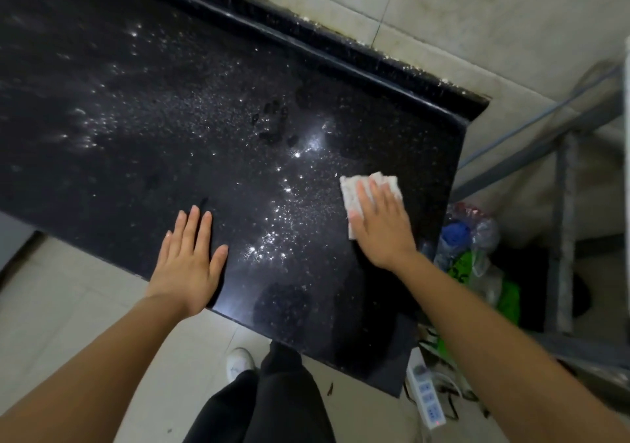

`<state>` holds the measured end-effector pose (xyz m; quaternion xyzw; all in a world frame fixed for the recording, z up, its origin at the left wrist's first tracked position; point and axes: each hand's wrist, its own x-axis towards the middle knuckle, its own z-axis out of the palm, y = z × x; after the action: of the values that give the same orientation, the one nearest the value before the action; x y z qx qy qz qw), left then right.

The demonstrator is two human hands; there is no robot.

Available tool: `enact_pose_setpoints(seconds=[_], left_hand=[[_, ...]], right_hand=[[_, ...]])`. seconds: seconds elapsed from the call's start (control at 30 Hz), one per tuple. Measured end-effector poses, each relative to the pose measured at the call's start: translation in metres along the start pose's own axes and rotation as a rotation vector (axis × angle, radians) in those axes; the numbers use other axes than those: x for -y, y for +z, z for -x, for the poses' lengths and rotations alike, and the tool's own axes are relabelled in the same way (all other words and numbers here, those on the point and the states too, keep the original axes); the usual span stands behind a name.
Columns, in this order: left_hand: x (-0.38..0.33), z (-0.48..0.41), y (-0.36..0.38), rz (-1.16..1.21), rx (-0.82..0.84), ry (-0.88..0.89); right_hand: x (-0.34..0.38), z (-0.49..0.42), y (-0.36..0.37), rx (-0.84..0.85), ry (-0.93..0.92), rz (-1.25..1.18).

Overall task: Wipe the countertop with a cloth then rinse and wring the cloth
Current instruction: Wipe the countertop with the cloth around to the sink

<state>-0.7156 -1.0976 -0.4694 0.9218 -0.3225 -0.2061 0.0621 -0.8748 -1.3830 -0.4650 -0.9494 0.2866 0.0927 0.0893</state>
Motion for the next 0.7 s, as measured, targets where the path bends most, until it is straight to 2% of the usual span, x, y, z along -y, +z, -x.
enact_pose_setpoints(seconds=[0.2, 0.37, 0.43, 0.53, 0.7], left_hand=[[-0.002, 0.0, -0.003, 0.023, 0.034, -0.006], [-0.003, 0.002, -0.003, 0.029, 0.021, -0.004], [-0.002, 0.002, -0.003, 0.032, 0.023, -0.002], [-0.001, 0.002, -0.002, 0.035, 0.021, -0.002], [0.001, 0.002, 0.001, 0.027, 0.012, -0.005]], right_hand=[[0.037, 0.089, 0.034, 0.025, -0.28, 0.105], [0.012, 0.098, 0.031, 0.079, -0.621, 0.171], [-0.003, 0.073, 0.026, 0.06, -0.551, 0.183], [-0.017, 0.031, 0.012, 0.055, -0.267, 0.114], [-0.037, -0.033, -0.005, 0.011, -0.061, 0.039]])
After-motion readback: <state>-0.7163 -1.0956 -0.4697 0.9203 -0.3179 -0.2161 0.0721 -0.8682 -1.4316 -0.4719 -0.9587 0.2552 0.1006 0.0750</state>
